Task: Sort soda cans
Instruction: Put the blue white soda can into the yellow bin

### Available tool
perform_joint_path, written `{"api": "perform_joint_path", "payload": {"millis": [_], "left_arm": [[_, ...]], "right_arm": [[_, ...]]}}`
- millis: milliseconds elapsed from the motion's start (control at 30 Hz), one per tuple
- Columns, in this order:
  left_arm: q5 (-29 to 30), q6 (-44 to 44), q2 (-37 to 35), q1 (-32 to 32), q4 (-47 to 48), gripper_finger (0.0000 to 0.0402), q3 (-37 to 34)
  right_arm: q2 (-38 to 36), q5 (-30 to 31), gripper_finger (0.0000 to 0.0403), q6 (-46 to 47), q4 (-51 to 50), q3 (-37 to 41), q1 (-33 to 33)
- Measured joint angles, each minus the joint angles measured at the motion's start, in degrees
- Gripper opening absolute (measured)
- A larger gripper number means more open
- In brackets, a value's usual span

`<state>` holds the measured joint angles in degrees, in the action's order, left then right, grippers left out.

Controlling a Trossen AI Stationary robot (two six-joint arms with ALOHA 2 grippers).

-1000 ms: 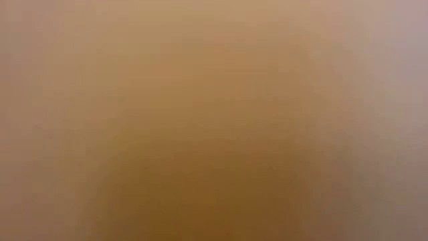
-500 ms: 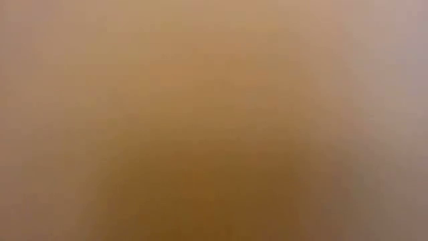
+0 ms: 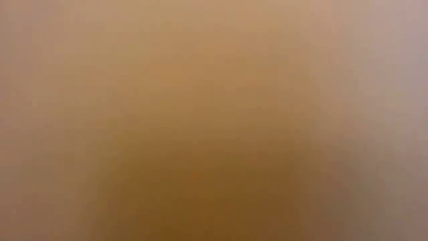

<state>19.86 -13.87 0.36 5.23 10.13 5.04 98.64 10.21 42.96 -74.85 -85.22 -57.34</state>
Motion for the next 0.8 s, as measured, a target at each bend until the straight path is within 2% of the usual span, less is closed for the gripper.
{"api": "perform_joint_path", "payload": {"millis": [100,533,800], "left_arm": [[0.0,0.2,0.0,0.0,0.0,0.0126,0.0],[0.0,1.1,0.0,0.0,0.9,0.0126,0.0],[0.0,1.8,0.0,0.0,1.1,0.0126,0.0]], "right_arm": [[0.0,2.2,0.0208,0.5,0.0,-0.1,-0.8],[0.0,2.8,0.0204,0.5,0.8,0.1,-4.0],[-0.1,3.2,0.0144,1.5,2.3,1.5,-3.9]]}}
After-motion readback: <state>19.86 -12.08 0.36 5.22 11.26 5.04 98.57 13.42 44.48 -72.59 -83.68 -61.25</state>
